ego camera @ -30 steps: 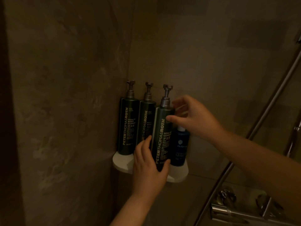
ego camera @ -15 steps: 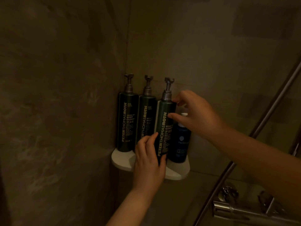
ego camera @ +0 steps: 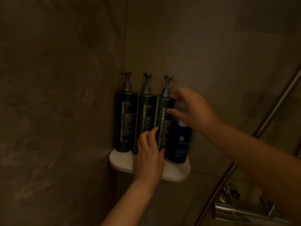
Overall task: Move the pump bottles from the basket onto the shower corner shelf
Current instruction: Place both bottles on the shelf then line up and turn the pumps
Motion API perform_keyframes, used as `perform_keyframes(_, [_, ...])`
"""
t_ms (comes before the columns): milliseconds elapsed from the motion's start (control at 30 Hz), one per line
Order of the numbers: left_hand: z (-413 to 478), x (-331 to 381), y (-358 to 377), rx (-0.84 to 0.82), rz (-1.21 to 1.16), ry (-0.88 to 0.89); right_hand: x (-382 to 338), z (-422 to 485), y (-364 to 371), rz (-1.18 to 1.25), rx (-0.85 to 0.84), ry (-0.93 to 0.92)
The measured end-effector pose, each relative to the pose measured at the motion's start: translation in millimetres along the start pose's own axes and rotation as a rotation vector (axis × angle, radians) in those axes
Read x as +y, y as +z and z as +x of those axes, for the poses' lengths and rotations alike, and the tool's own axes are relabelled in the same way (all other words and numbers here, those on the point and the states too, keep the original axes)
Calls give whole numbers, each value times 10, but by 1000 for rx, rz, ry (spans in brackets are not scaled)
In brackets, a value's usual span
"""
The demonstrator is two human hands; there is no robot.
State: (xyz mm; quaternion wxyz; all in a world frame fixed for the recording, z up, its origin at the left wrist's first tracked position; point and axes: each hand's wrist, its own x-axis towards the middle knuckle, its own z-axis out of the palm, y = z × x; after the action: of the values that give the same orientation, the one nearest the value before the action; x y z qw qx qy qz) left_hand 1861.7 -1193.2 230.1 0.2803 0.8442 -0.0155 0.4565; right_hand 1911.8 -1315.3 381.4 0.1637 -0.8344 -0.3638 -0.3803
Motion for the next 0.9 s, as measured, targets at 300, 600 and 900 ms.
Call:
perform_keyframes(300, [32, 19, 45, 3, 12, -35, 57, 23, 66, 11, 26, 22])
perform_keyframes(600, [-11, -7, 12, -36, 22, -38, 145, -10, -134, 230, -37, 152])
perform_keyframes(900, [-183, 73, 9, -35, -35, 4, 301, -109, -241, 33, -382, 185])
